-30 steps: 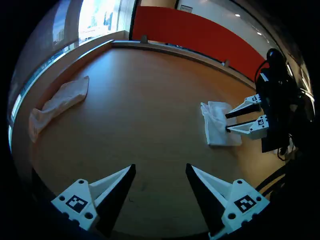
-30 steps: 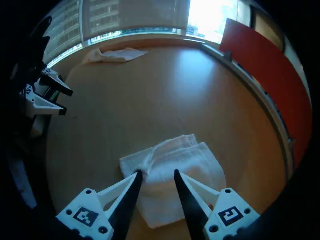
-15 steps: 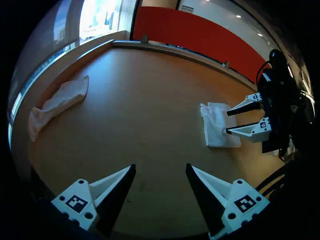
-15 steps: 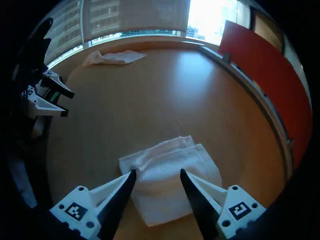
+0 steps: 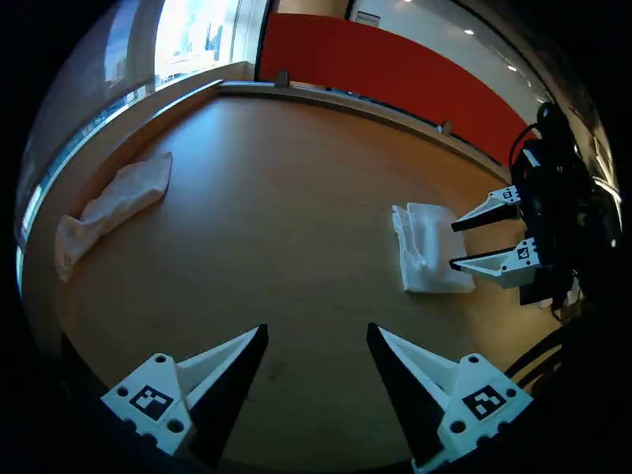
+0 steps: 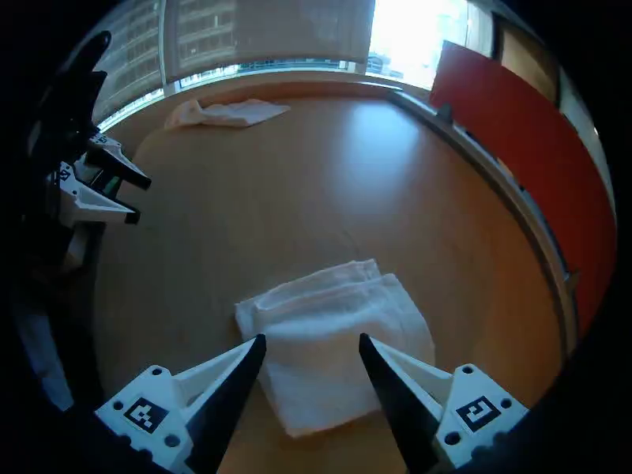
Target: Fold towel
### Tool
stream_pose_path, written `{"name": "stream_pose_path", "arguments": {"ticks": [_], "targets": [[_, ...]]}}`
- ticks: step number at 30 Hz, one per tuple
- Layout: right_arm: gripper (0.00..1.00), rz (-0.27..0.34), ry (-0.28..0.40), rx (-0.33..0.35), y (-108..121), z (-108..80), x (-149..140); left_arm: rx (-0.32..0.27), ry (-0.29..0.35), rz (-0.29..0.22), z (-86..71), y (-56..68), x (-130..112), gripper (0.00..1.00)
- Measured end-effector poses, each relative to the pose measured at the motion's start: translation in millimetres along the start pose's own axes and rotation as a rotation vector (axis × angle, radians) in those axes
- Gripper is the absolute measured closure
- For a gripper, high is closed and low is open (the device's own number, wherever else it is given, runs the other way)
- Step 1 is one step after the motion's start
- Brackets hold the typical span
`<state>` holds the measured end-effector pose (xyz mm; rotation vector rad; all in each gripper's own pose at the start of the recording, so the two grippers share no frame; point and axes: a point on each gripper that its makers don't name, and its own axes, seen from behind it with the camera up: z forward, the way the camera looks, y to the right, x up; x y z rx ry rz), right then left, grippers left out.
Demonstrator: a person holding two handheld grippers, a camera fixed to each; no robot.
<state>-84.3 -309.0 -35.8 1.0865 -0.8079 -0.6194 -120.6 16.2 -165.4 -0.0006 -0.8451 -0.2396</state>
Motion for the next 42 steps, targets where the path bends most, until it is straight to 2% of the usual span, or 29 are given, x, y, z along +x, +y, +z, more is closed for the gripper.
{"name": "stream_pose_path", "arguments": {"ticks": [16,27,33,40,42], "targets": [[0.1,0.092,-0.063,-0.04,-2,-22.4,-67,-0.009,0.0,0.012,4.3,6.4,5,0.07],[0.14,0.132,-0.075,-0.065,-3,-23.2,-86,-0.014,-0.004,0.02,7.5,10.3,6,0.07],[0.23,0.147,-0.091,-0.067,-7,-19.3,-96,-0.019,-0.003,0.022,9.1,13.0,6,0.07],[0.52,0.185,-0.093,-0.061,-12,-16.8,-99,-0.019,-0.004,0.022,9.6,12.6,6,0.07],[0.57,0.192,-0.089,-0.061,-12,-16.9,-98,-0.019,-0.004,0.022,9.4,12.3,6,0.07]]}}
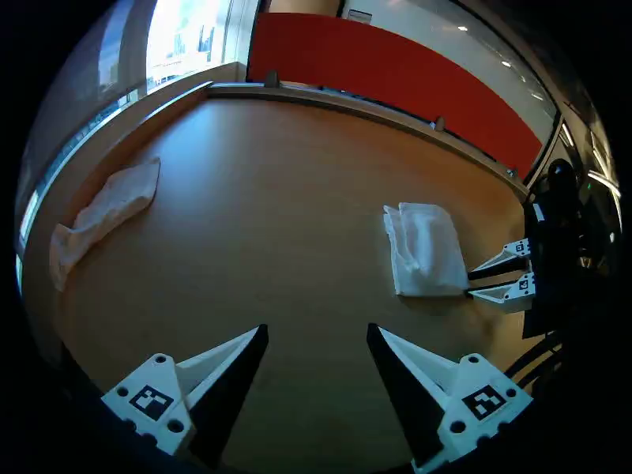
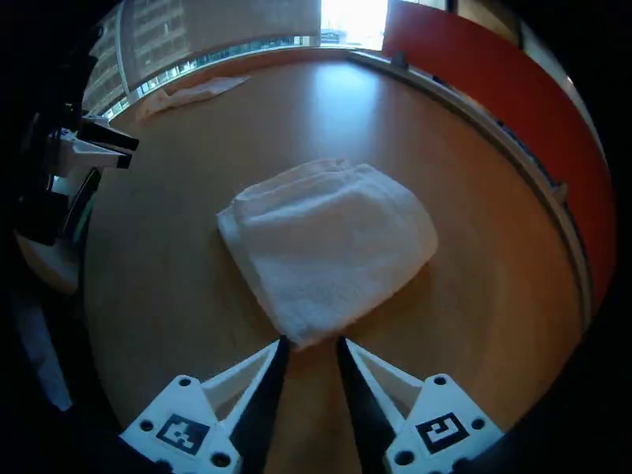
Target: Fold towel
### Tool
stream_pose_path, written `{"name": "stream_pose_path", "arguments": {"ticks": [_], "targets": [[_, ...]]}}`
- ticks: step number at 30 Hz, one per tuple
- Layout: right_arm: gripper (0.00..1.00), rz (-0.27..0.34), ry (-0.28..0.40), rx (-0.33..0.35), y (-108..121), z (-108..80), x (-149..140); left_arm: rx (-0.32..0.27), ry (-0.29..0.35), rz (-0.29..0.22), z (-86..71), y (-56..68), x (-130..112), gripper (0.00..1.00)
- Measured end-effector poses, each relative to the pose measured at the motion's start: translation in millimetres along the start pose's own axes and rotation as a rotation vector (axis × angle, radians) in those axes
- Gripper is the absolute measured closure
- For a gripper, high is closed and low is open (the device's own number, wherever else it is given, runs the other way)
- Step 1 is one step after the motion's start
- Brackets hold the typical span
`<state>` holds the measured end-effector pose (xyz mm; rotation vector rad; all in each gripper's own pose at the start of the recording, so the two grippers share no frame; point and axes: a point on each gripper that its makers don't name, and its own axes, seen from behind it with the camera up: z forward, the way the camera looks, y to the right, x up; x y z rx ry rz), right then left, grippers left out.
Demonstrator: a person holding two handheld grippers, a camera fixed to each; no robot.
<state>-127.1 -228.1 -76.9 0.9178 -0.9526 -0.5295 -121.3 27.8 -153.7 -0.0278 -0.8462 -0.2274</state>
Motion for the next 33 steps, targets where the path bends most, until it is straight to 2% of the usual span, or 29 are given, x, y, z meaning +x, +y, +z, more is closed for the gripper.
{"name": "stream_pose_path", "arguments": {"ticks": [3,9,17,24,33], "targets": [[0.62,0.002,0.0,-0.003,0,0.3,-1,0.001,-0.001,0.001,0.0,-0.2,0,0.07],[0.64,0.001,-0.002,-0.012,2,2.5,-1,0.0,-0.001,-0.002,0.0,-0.1,-1,0.07],[0.94,0.018,-0.007,-0.019,5,3.3,-3,-0.001,0.0,0.0,0.3,0.7,0,0.07],[0.98,0.021,-0.002,-0.017,6,1.5,-1,-0.001,0.003,-0.001,-0.2,0.1,1,0.07],[0.98,-0.001,0.01,-0.05,11,-1.8,0,-0.001,0.004,0.0,-1.1,-0.1,1,0.07]]}}
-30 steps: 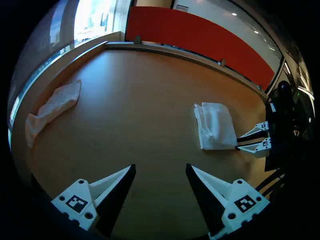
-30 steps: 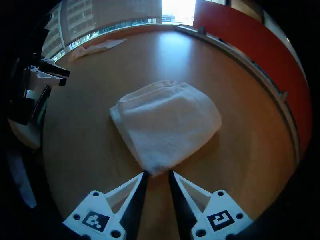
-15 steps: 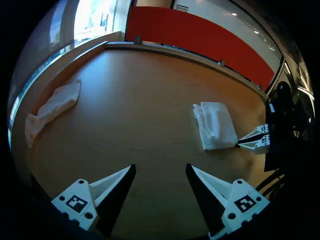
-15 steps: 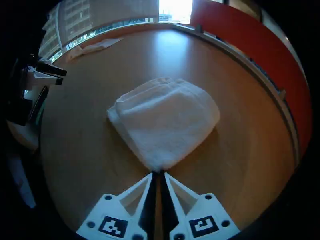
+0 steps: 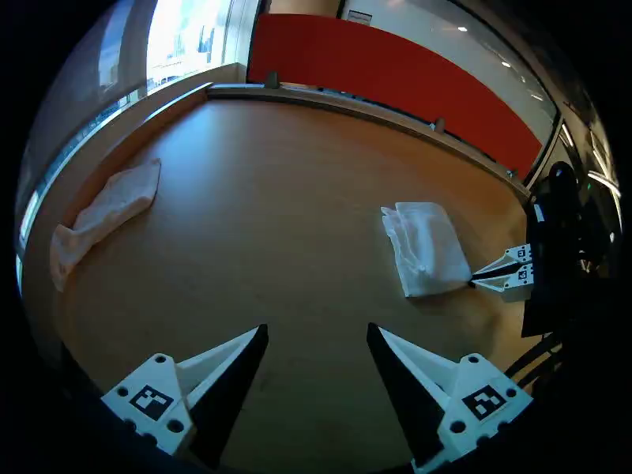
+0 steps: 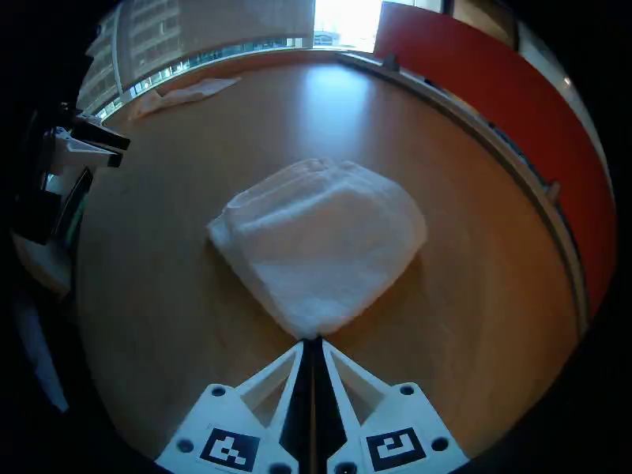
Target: Fold towel
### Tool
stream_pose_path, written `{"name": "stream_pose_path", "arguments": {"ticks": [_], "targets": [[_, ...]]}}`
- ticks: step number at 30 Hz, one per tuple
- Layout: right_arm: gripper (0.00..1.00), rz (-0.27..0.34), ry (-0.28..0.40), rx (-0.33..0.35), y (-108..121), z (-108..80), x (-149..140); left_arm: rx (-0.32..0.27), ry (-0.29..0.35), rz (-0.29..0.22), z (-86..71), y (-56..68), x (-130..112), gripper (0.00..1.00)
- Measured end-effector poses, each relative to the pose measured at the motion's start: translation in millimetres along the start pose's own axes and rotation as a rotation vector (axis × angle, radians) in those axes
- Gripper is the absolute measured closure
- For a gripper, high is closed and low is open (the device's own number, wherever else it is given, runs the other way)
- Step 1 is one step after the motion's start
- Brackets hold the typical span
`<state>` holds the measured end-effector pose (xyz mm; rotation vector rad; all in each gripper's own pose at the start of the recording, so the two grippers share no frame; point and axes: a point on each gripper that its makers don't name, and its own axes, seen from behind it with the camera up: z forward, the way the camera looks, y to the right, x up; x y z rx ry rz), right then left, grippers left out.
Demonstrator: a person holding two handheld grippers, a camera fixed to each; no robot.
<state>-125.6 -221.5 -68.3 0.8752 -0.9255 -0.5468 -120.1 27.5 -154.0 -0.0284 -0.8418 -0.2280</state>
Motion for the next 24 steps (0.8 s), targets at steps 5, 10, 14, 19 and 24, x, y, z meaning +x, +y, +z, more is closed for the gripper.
{"name": "stream_pose_path", "arguments": {"ticks": [5,10,14,19,24], "targets": [[0.98,-0.001,0.045,-0.008,1,-5.0,11,-0.002,0.005,0.002,-1.3,0.8,1,0.07],[0.98,0.004,0.106,-0.026,4,-14.0,28,-0.004,0.009,0.004,-2.4,1.2,3,0.07],[0.98,0.012,0.149,-0.042,7,-22.1,40,-0.004,0.012,0.008,-3.3,0.9,5,0.07],[0.98,0.022,0.203,-0.064,13,-35.0,57,-0.005,0.018,0.013,-4.9,0.5,8,0.07],[0.98,0.026,0.259,-0.09,21,-51.6,77,-0.007,0.024,0.019,-6.2,1.0,12,0.07]]}}
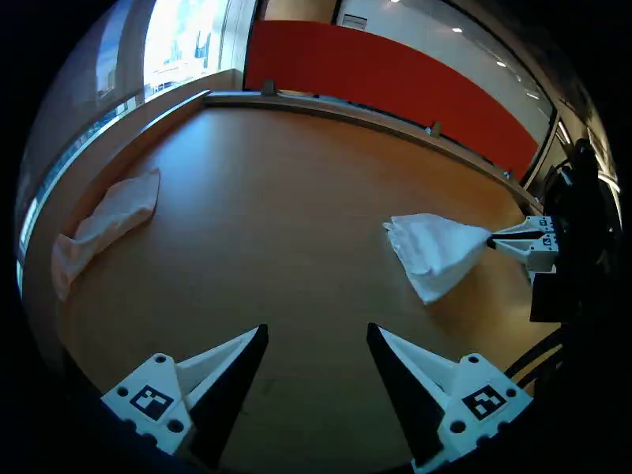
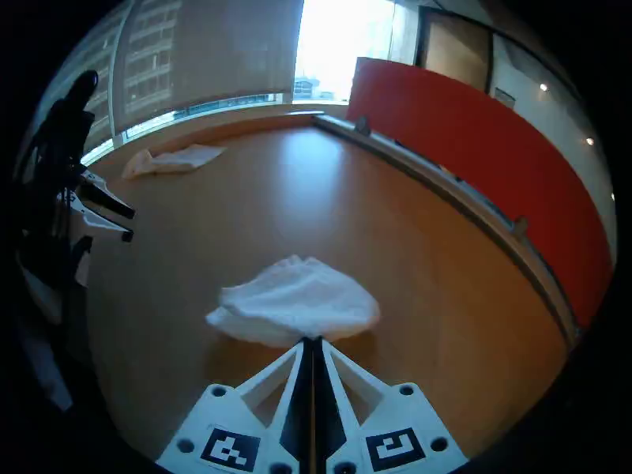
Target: Fold towel
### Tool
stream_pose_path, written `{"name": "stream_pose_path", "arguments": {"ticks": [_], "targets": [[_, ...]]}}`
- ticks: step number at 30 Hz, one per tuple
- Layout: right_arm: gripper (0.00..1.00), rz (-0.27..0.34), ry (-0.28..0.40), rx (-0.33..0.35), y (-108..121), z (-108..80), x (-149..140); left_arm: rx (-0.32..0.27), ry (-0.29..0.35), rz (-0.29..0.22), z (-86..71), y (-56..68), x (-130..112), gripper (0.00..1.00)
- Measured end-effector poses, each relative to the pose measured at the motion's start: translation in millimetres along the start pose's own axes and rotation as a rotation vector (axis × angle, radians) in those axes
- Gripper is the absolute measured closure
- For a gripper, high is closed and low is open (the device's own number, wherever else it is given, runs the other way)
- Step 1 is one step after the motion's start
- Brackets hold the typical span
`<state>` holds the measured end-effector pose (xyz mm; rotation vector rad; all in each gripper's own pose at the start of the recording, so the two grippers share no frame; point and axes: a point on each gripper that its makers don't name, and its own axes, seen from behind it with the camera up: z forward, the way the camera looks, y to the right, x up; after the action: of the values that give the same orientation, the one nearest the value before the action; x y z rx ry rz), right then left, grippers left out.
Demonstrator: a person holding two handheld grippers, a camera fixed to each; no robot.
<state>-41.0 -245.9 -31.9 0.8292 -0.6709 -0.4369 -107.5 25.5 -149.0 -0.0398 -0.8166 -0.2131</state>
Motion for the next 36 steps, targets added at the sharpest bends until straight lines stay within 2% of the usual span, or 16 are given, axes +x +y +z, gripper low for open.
{"name": "stream_pose_path", "arguments": {"ticks": [9,15,27,36], "targets": [[0.98,-0.013,0.1,-0.042,16,-25.6,54,-0.008,0.019,0.016,-2.4,3.3,13,0.07],[0.98,-0.025,0.139,-0.071,26,-43.8,78,-0.016,0.034,0.025,-3.4,5.6,23,0.07],[0.98,0.002,0.173,-0.137,52,-75.4,92,-0.04,0.044,0.055,-1.4,15.1,33,0.08],[0.98,0.035,0.189,-0.194,81,-101.7,98,-0.057,0.048,0.078,2.5,22.0,42,0.08]]}}
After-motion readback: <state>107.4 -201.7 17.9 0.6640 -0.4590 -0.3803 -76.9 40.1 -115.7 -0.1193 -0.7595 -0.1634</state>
